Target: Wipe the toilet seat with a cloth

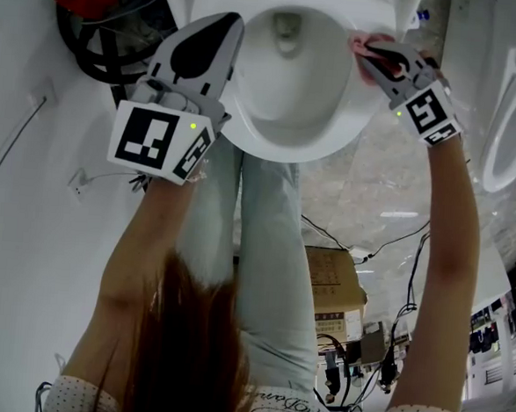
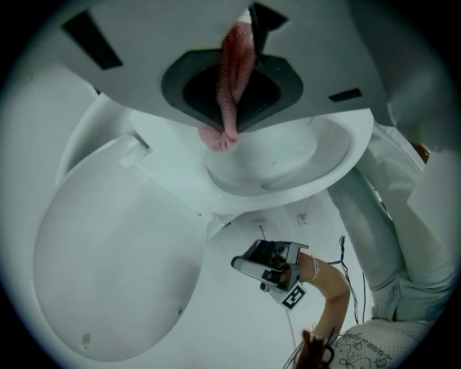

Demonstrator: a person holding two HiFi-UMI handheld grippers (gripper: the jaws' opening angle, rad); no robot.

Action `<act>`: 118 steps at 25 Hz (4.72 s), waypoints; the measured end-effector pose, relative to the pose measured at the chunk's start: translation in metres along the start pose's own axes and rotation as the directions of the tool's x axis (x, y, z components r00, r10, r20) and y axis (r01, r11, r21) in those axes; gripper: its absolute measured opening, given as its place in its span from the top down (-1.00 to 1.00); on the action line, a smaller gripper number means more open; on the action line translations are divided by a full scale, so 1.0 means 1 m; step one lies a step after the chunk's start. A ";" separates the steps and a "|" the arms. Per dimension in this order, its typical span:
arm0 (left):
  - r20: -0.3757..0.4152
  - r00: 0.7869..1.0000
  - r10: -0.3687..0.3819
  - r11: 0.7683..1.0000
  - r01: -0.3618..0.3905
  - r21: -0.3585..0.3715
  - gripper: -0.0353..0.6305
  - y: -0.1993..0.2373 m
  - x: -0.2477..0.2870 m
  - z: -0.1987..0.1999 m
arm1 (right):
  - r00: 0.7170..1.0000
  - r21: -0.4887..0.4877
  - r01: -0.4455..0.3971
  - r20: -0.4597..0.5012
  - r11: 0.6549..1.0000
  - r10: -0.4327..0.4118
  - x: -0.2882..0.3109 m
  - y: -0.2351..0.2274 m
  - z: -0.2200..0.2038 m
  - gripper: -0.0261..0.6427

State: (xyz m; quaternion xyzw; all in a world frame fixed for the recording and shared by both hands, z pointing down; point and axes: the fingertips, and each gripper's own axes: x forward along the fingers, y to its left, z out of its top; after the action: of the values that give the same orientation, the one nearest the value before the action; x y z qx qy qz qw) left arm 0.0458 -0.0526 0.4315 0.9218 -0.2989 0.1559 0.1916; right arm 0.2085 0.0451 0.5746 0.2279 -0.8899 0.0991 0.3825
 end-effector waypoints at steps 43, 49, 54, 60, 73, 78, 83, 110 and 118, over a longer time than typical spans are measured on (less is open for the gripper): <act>0.009 1.000 0.015 1.000 -0.015 0.009 0.89 -0.002 -0.045 -0.011 | 0.997 0.098 -0.076 -0.020 0.992 0.078 -0.006 0.111 -0.024 0.75; 0.004 1.000 0.005 1.000 -0.005 0.018 0.89 -0.001 -0.052 -0.014 | 0.997 0.121 -0.069 -0.022 0.990 0.072 -0.006 0.125 -0.023 0.75; 0.003 1.000 -0.002 1.000 0.002 0.019 0.89 -0.001 -0.057 -0.016 | 0.997 0.137 -0.068 -0.026 0.988 0.072 -0.006 0.139 -0.022 0.75; -0.002 1.000 -0.018 1.000 0.018 0.018 0.89 -0.004 -0.060 -0.020 | 0.997 0.182 -0.065 -0.028 0.981 0.071 -0.005 0.151 -0.023 0.75; -0.012 0.999 -0.044 0.998 0.044 0.037 0.89 -0.004 -0.069 -0.020 | 0.998 0.239 -0.058 -0.020 0.969 0.064 -0.001 0.187 -0.016 0.75; -0.010 0.999 -0.042 0.998 0.042 0.037 0.89 -0.003 -0.073 -0.021 | 0.997 0.273 -0.061 -0.022 0.960 0.070 0.002 0.205 -0.014 0.75; -0.008 1.000 -0.030 0.999 0.030 0.030 0.89 0.001 -0.081 -0.024 | 0.997 0.309 -0.074 -0.012 0.948 0.082 0.008 0.226 -0.009 0.75; 0.009 0.993 0.120 0.992 -0.119 -0.045 0.89 0.060 -0.134 -0.033 | 0.992 0.303 -0.101 -0.045 0.948 0.121 0.061 0.273 0.048 0.75; 0.001 0.984 0.177 0.981 -0.177 -0.074 0.89 0.081 -0.148 -0.040 | 0.984 0.226 -0.151 -0.057 0.962 0.168 0.083 0.277 0.068 0.75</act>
State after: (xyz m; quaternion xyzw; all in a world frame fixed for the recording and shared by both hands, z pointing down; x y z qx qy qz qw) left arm -0.1249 -0.0225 0.4278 0.8844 -0.3859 0.1578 0.2099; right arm -0.0182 0.2361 0.5871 0.1925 -0.8739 0.2362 0.3788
